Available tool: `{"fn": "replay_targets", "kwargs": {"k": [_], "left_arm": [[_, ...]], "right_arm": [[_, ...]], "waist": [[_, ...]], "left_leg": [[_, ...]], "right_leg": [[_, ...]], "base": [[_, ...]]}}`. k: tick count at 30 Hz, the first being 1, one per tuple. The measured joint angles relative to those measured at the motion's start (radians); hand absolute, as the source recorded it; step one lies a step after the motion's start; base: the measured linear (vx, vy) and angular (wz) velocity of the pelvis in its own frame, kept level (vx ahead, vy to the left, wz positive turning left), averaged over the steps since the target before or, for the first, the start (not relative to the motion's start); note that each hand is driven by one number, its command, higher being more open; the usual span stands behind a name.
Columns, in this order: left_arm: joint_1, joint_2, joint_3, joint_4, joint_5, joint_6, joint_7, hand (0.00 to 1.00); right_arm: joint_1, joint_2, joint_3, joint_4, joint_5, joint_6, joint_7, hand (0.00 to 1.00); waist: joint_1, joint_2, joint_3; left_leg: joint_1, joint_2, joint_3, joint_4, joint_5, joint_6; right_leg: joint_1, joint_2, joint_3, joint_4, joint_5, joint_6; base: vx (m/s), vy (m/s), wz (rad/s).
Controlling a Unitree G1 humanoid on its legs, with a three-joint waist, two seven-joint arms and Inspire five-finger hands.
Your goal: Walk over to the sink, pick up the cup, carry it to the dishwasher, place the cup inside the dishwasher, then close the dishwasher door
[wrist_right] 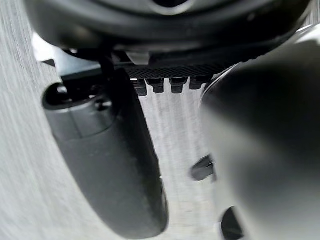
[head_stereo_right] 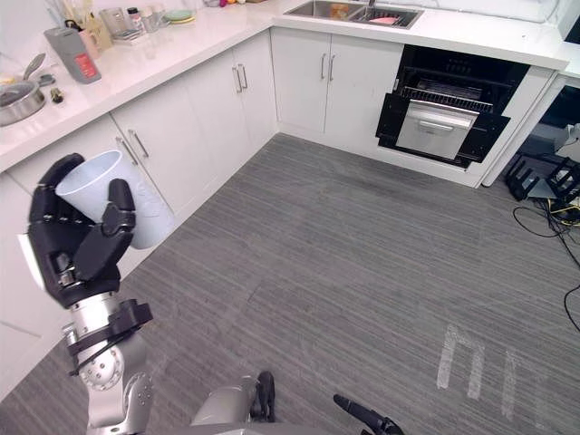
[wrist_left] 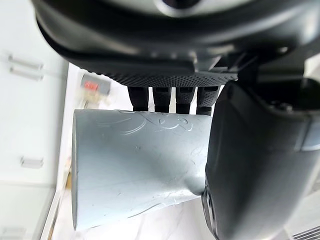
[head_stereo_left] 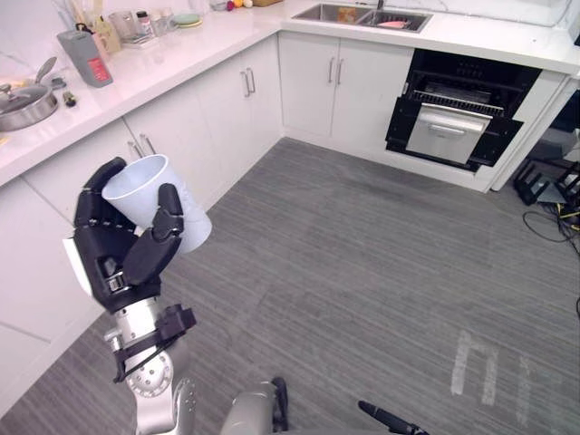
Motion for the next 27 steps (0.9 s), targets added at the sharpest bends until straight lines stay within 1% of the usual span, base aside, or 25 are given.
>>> {"fn": "replay_targets", "kwargs": {"k": [1, 2, 3, 4, 5, 7, 8, 9, 11, 12, 13, 14, 15, 16, 17, 18, 19, 20, 21, 22, 23, 24, 25, 26, 27], "left_arm": [[-0.009, 0.004, -0.014, 0.000, 0.000, 0.008, -0.005, 0.00], [-0.021, 0.014, -0.036, -0.002, -0.001, 0.022, -0.019, 0.00], [-0.020, 0.029, -0.053, -0.014, -0.001, 0.040, -0.030, 0.00], [-0.021, 0.048, -0.087, -0.024, 0.000, 0.053, -0.039, 0.00], [-0.022, 0.064, -0.108, -0.035, 0.004, 0.054, -0.042, 0.00], [-0.052, 0.082, -0.152, -0.039, 0.022, 0.051, -0.048, 0.00], [-0.065, 0.083, -0.164, -0.039, 0.021, 0.051, -0.050, 0.00], [-0.096, 0.077, -0.185, -0.035, 0.020, 0.051, -0.056, 0.00], [-0.135, 0.063, -0.209, -0.025, 0.015, 0.057, -0.066, 0.00], [-0.148, 0.063, -0.231, -0.024, 0.009, 0.064, -0.070, 0.00], [-0.149, 0.063, -0.240, -0.027, 0.002, 0.064, -0.074, 0.00], [-0.147, 0.061, -0.256, -0.031, -0.004, 0.063, -0.081, 0.00], [-0.144, 0.061, -0.259, -0.032, -0.004, 0.063, -0.085, 0.00], [-0.124, 0.055, -0.262, -0.034, -0.004, 0.054, -0.088, 0.00], [-0.110, 0.042, -0.262, -0.033, -0.004, 0.045, -0.088, 0.00], [-0.078, 0.011, -0.271, -0.033, -0.004, 0.039, -0.088, 0.00], [-0.071, -0.007, -0.284, -0.034, -0.003, 0.036, -0.090, 0.00], [-0.070, -0.015, -0.289, -0.035, -0.003, 0.033, -0.092, 0.00], [-0.067, -0.028, -0.292, -0.040, -0.003, 0.030, -0.093, 0.00], [-0.065, -0.044, -0.290, -0.041, -0.004, 0.025, -0.093, 0.00], [-0.061, -0.051, -0.289, -0.041, -0.003, 0.023, -0.092, 0.00], [-0.050, -0.068, -0.291, -0.041, -0.001, 0.022, -0.093, 0.00], [-0.043, -0.071, -0.294, -0.042, -0.001, 0.022, -0.095, 0.00], [-0.024, -0.072, -0.288, -0.042, -0.002, 0.022, -0.108, 0.00], [-0.013, -0.075, -0.279, -0.042, -0.004, 0.021, -0.119, 0.00]], "right_arm": [[0.004, 0.006, -0.010, -0.001, 0.006, -0.001, 0.000, 1.00], [0.009, 0.024, -0.037, -0.018, 0.017, -0.020, -0.001, 1.00], [0.014, 0.032, -0.037, -0.034, 0.036, -0.035, -0.001, 1.00], [0.023, 0.030, -0.036, -0.043, 0.047, -0.048, -0.001, 1.00], [0.025, 0.037, -0.036, -0.053, 0.048, -0.061, -0.001, 1.00], [0.026, 0.065, -0.036, -0.086, 0.048, -0.075, -0.002, 1.00], [0.026, 0.073, -0.036, -0.085, 0.050, -0.076, -0.002, 1.00], [0.027, 0.094, -0.058, -0.090, 0.089, -0.072, -0.004, 1.00], [0.038, 0.097, -0.059, -0.120, 0.117, -0.073, -0.020, 1.00], [0.054, 0.104, -0.058, -0.145, 0.130, -0.072, -0.039, 1.00], [0.061, 0.108, -0.054, -0.156, 0.135, -0.070, -0.047, 1.00], [0.086, 0.117, -0.044, -0.174, 0.151, -0.065, -0.057, 1.00], [0.099, 0.120, -0.032, -0.182, 0.152, -0.062, -0.061, 1.00], [0.137, 0.119, -0.004, -0.203, 0.156, -0.037, -0.066, 1.00], [0.137, 0.107, -0.004, -0.203, 0.157, -0.026, -0.067, 1.00], [0.132, 0.073, 0.011, -0.205, 0.161, -0.011, -0.074, 1.00], [0.130, 0.047, 0.038, -0.216, 0.161, 0.003, -0.083, 1.00], [0.129, 0.041, 0.043, -0.225, 0.161, 0.015, -0.091, 1.00], [0.129, 0.040, 0.043, -0.251, 0.160, 0.039, -0.109, 1.00], [0.132, 0.041, 0.046, -0.282, 0.159, 0.059, -0.121, 1.00], [0.131, 0.041, 0.051, -0.293, 0.158, 0.064, -0.123, 1.00], [0.133, 0.039, 0.063, -0.317, 0.152, 0.063, -0.131, 1.00], [0.133, 0.039, 0.067, -0.321, 0.151, 0.061, -0.136, 1.00], [0.134, 0.037, 0.085, -0.321, 0.147, 0.055, -0.137, 1.00], [0.134, 0.035, 0.089, -0.313, 0.143, 0.043, -0.136, 1.00]], "waist": [[-0.003, -0.008, -0.002], [-0.003, -0.022, -0.002], [-0.014, -0.033, -0.005], [-0.024, -0.029, -0.007], [-0.027, -0.024, -0.007], [-0.046, -0.022, -0.008], [-0.051, -0.021, -0.008], [-0.070, -0.017, -0.007], [-0.079, 0.005, 0.008], [-0.085, 0.018, 0.015], [-0.087, 0.018, 0.015], [-0.088, 0.010, 0.011], [-0.088, 0.000, 0.006], [-0.089, -0.022, -0.009], [-0.090, -0.011, -0.010], [-0.095, 0.041, -0.020], [-0.099, 0.060, -0.024], [-0.096, 0.064, -0.023], [-0.091, 0.072, -0.021], [-0.089, 0.075, -0.023], [-0.087, 0.077, -0.023], [-0.087, 0.088, -0.022], [-0.086, 0.086, -0.017], [-0.078, 0.074, -0.010], [-0.061, 0.069, -0.006]], "left_leg": [[0.025, -0.009, 0.003, -0.010, -0.014, 0.004], [0.086, -0.029, 0.005, -0.046, -0.029, 0.013], [0.141, -0.047, 0.000, -0.090, -0.030, 0.015], [0.203, -0.053, -0.008, -0.152, -0.029, 0.018], [0.259, -0.052, -0.013, -0.203, -0.027, 0.020], [0.379, -0.045, -0.047, -0.308, -0.019, 0.032], [0.396, -0.040, -0.053, -0.325, -0.014, 0.024], [0.423, -0.028, -0.080, -0.351, -0.019, 0.016], [0.453, 0.017, -0.107, -0.353, -0.049, -0.008], [0.477, 0.061, -0.118, -0.337, -0.078, -0.037], [0.485, 0.078, -0.117, -0.323, -0.095, -0.052], [0.508, 0.101, -0.111, -0.290, -0.138, -0.088], [0.521, 0.104, -0.106, -0.276, -0.160, -0.102], [0.587, 0.112, -0.085, -0.248, -0.233, -0.133], [0.622, 0.133, -0.075, -0.241, -0.258, -0.151], [0.640, 0.185, -0.063, -0.198, -0.268, -0.163], [0.605, 0.221, -0.065, -0.086, -0.257, -0.175], [0.584, 0.235, -0.067, -0.017, -0.238, -0.184], [0.528, 0.262, -0.081, 0.144, -0.166, -0.190], [0.444, 0.278, -0.119, 0.326, -0.026, -0.187], [0.402, 0.285, -0.140, 0.414, 0.070, -0.196], [0.298, 0.314, -0.158, 0.623, 0.103, -0.193], [0.248, 0.326, -0.157, 0.721, 0.091, -0.176], [0.161, 0.329, -0.148, 0.829, 0.061, -0.132], [0.077, 0.321, -0.129, 0.845, 0.016, -0.087]], "right_leg": [[-0.017, -0.012, -0.001, 0.067, 0.018, 0.015], [-0.076, -0.042, -0.004, 0.239, 0.093, 0.029], [-0.125, -0.060, 0.008, 0.353, 0.196, 0.032], [-0.171, -0.059, 0.035, 0.459, 0.313, 0.026], [-0.228, -0.045, 0.047, 0.561, 0.321, 0.013], [-0.371, -0.004, -0.010, 0.695, 0.185, -0.061], [-0.411, 0.007, -0.028, 0.682, 0.155, -0.072], [-0.500, 0.036, -0.054, 0.573, 0.099, -0.090], [-0.543, 0.099, -0.059, 0.303, 0.090, -0.102], [-0.535, 0.150, -0.038, 0.084, 0.125, -0.103], [-0.529, 0.171, -0.015, -0.012, 0.157, -0.103], [-0.519, 0.194, 0.025, -0.144, 0.222, -0.099], [-0.519, 0.191, 0.037, -0.165, 0.248, -0.102], [-0.517, 0.173, 0.045, -0.114, 0.359, -0.102], [-0.520, 0.189, 0.030, -0.050, 0.381, -0.115], [-0.525, 0.237, 0.013, 0.029, 0.294, -0.147], [-0.521, 0.265, -0.003, 0.066, 0.246, -0.160], [-0.514, 0.277, -0.004, 0.077, 0.222, -0.167], [-0.488, 0.308, 0.006, 0.081, 0.186, -0.181], [-0.453, 0.337, 0.017, 0.076, 0.157, -0.200], [-0.430, 0.350, 0.028, 0.066, 0.140, -0.204], [-0.373, 0.377, 0.039, 0.032, 0.112, -0.218], [-0.334, 0.387, 0.047, 0.010, 0.107, -0.227], [-0.260, 0.390, 0.059, -0.034, 0.102, -0.248], [-0.198, 0.390, 0.071, -0.084, 0.119, -0.272]], "base": [[0.41, 0.218, 0.04], [0.47, 0.240, 0.01], [0.38, 0.183, 0.08], [0.39, 0.163, 0.07], [0.40, 0.133, 0.05], [0.45, 0.093, 0.21], [0.51, -0.003, 0.52], [0.54, -0.047, 0.55], [0.54, -0.084, 0.50], [0.43, -0.103, 0.35], [0.57, -0.160, 0.41], [0.47, -0.150, 0.28], [0.62, -0.225, 0.28], [0.66, -0.270, 0.13], [0.77, -0.308, -0.02], [0.72, -0.321, -0.12], [0.54, -0.265, -0.16], [0.53, -0.299, -0.25], [0.52, -0.279, -0.40], [0.52, -0.253, -0.46], [0.50, -0.187, -0.41], [0.39, -0.121, -0.28], [0.59, -0.177, -0.25], [0.48, -0.152, -0.19], [0.47, -0.147, -0.16]]}}
